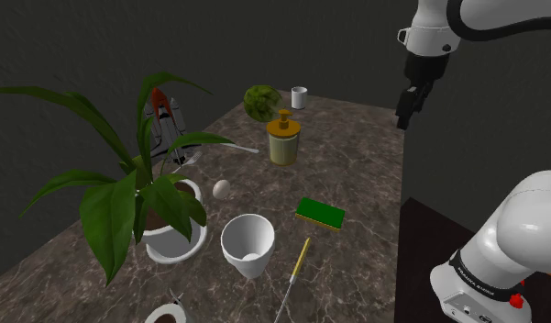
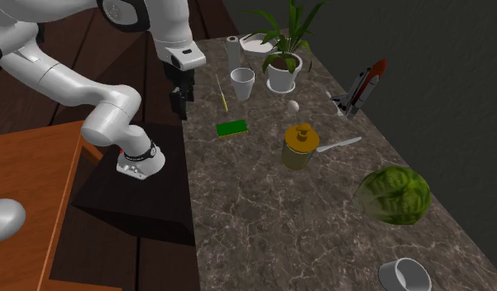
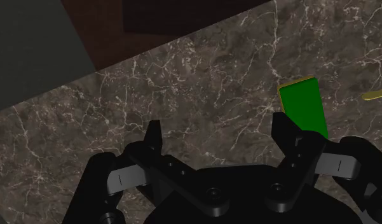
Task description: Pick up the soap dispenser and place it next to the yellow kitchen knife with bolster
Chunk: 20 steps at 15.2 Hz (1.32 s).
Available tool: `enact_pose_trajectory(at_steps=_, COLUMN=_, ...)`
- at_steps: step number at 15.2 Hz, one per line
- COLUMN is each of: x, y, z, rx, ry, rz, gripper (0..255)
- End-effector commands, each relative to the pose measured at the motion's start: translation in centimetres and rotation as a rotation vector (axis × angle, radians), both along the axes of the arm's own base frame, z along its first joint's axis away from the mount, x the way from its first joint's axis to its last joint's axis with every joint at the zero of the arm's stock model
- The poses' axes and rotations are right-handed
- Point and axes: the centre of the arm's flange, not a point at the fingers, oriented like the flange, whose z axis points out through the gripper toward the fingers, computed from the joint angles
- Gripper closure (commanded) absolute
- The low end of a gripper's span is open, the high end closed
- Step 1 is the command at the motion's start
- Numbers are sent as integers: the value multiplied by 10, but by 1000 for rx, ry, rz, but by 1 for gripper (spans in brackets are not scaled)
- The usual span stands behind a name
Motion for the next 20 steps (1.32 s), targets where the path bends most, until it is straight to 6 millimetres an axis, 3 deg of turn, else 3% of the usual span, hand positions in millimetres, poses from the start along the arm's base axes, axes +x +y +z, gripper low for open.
enact_pose_trajectory(at_steps=1, x=0, y=0, z=0, rx=0, ry=0, rz=0, gripper=0)
enact_pose_trajectory(at_steps=20, x=247, y=30, z=-50, rx=76, ry=37, rz=63, gripper=0)
